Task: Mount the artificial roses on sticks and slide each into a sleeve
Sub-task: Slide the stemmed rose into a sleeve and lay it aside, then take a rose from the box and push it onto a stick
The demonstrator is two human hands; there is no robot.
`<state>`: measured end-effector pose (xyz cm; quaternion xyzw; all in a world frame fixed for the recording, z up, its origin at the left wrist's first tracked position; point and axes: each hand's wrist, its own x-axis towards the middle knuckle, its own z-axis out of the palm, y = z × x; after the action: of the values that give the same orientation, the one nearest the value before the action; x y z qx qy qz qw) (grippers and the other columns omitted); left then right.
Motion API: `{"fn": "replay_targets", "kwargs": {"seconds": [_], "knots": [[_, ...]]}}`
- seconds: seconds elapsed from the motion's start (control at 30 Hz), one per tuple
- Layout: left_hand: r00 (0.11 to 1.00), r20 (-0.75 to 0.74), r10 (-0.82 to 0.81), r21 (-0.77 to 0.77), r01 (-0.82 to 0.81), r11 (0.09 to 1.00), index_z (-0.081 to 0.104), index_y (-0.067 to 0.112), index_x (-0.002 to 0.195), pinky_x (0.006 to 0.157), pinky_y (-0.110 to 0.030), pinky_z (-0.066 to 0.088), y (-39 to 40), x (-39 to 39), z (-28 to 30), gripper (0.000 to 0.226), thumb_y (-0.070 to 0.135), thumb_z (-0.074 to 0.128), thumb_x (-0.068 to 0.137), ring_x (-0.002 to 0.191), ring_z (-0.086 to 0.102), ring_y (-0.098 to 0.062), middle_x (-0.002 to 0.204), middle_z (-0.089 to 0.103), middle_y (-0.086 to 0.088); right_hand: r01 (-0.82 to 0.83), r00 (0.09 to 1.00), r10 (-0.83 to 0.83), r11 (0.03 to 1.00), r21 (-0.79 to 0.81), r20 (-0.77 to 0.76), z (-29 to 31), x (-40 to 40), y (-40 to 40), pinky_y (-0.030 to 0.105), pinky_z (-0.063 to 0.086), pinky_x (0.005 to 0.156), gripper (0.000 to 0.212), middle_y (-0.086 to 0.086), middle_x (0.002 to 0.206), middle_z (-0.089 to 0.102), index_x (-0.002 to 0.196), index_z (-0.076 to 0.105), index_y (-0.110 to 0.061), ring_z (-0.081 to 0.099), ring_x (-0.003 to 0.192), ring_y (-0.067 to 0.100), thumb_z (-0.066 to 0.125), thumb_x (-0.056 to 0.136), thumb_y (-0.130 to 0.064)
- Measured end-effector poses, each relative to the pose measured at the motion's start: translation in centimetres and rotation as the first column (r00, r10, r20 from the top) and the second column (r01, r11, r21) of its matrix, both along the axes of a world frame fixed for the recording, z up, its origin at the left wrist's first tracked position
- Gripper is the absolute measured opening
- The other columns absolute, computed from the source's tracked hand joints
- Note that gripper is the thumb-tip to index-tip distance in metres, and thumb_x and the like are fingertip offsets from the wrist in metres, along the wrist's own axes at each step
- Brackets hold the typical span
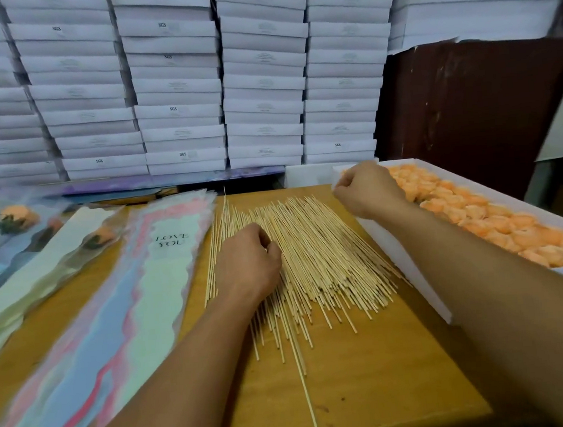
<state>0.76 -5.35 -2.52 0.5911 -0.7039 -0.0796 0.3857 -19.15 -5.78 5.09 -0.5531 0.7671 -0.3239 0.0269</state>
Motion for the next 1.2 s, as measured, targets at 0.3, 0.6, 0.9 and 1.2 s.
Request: {"fn": "replay_targets", "kwargs": {"seconds": [0.3,0.6,0.9,1.2], "knots": [[1.0,-0.008,-0.021,0.023,0.021,1.0,0.061,0.022,0.092,0.067,-0.037,0.055,0.2,-0.3,0.1,0.006,0.028,0.061,0.095,0.074,0.062,-0.02,0.083,0.064,0.003,0.375,0.868,-0.209,0.87,0.319,-0.451,-0.8,-9.1,-0.6,0.039,0.038,0.076,0.017,0.012,0.106,0.055,0.09,0.057,-0.011,0.044,0.124,0.035,0.065,0.091,-0.025],[1.0,0.002,-0.011,0.009,0.011,1.0,0.06,0.025,0.089,0.065,-0.037,0.056,0.0,-0.3,-0.1,0.007,0.029,0.061,0.094,0.071,0.062,-0.017,0.081,0.064,0.006,0.441,0.814,-0.149,0.787,0.432,-0.561,-1.1,-9.7,-0.6,0.04,0.048,0.094,0.015,0.007,0.085,0.052,0.078,0.054,-0.018,0.058,0.109,0.03,0.061,0.091,-0.019],[1.0,0.012,-0.011,0.029,0.011,1.0,0.059,0.025,0.09,0.063,-0.034,0.053,-0.1,-0.4,-0.2,0.007,0.03,0.061,0.094,0.071,0.061,-0.016,0.079,0.062,0.007,0.488,0.818,-0.149,0.692,0.532,-0.556,-0.2,-12.0,-1.2,0.042,0.048,0.095,0.027,0.008,0.1,0.06,0.094,0.062,-0.018,0.053,0.102,0.029,0.08,0.078,-0.032],[0.996,-0.068,-0.065,0.017,0.066,0.998,0.059,0.023,0.1,0.068,-0.037,0.056,0.3,-0.4,0.2,0.013,0.035,0.062,0.095,0.068,0.06,-0.012,0.077,0.063,0.006,0.372,0.838,-0.242,0.909,0.187,-0.49,3.3,-9.4,-0.3,0.038,0.047,0.07,0.03,0.007,0.092,0.06,0.104,0.056,-0.013,0.059,0.085,0.027,0.062,0.09,-0.039]]}}
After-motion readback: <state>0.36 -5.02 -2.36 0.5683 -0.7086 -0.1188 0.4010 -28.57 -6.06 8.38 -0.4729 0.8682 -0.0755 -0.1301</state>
